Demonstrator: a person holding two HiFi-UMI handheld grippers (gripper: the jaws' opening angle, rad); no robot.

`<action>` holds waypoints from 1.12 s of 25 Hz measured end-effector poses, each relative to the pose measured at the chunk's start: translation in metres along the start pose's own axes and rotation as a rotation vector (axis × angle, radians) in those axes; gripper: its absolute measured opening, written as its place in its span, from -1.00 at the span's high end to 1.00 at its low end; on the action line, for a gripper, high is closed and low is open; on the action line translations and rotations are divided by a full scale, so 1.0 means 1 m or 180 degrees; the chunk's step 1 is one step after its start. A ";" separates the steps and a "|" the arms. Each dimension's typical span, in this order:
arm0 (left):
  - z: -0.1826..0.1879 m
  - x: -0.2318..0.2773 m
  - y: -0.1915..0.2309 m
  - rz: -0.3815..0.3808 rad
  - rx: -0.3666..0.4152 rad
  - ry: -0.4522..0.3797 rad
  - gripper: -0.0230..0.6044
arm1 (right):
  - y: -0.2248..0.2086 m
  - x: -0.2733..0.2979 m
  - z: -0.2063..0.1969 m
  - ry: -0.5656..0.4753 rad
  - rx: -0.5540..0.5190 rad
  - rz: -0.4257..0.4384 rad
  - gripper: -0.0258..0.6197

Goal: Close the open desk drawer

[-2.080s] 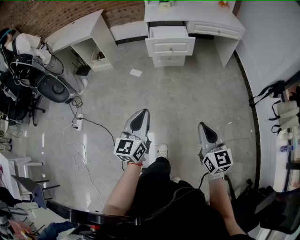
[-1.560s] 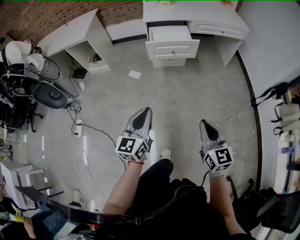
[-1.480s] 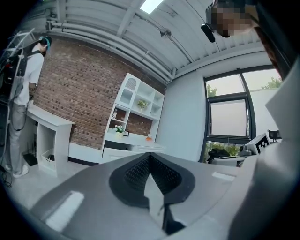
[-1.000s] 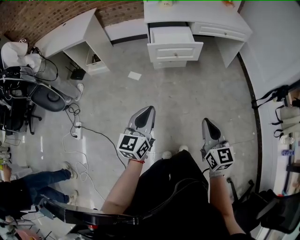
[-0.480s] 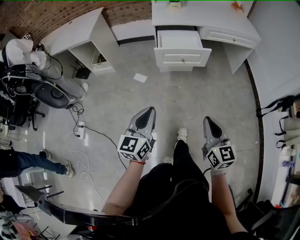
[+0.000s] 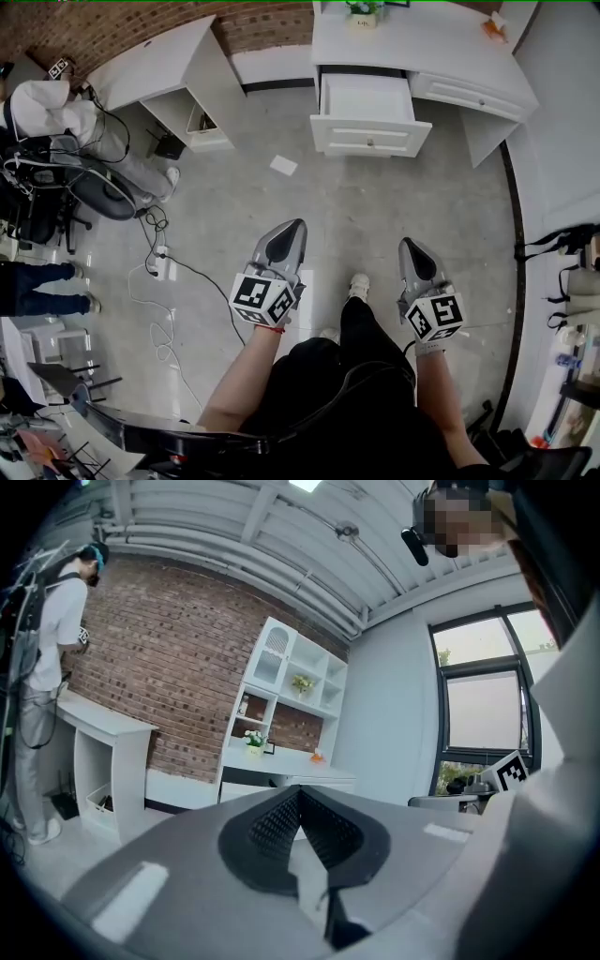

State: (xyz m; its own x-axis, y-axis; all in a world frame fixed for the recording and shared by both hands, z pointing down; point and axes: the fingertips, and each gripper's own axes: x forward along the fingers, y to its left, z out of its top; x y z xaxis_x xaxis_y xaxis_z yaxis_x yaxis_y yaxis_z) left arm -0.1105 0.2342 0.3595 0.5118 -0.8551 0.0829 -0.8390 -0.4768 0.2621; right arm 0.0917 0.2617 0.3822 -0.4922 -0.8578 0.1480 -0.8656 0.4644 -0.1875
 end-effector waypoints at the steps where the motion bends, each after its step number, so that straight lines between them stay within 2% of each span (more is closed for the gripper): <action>1: 0.000 0.007 0.003 0.0007 0.0001 0.0015 0.92 | -0.005 0.007 0.000 0.0008 0.0010 0.0007 0.92; 5: 0.002 0.043 0.016 0.0053 -0.0020 0.0031 0.92 | -0.032 0.032 0.003 0.0030 0.0038 0.0006 0.92; 15: 0.000 0.127 0.016 0.0004 -0.0060 0.0105 0.92 | -0.095 0.077 0.012 0.0117 0.0087 0.0040 0.92; 28: -0.005 0.173 0.020 0.0163 -0.0082 0.0176 0.92 | -0.143 0.108 0.005 0.0210 0.0202 0.0151 0.92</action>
State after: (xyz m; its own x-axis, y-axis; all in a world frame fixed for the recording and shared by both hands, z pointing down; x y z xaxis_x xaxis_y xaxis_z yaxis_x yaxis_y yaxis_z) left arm -0.0374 0.0780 0.3842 0.4783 -0.8654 0.1495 -0.8597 -0.4267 0.2808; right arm 0.1629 0.1009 0.4202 -0.5393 -0.8178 0.2008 -0.8346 0.4874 -0.2565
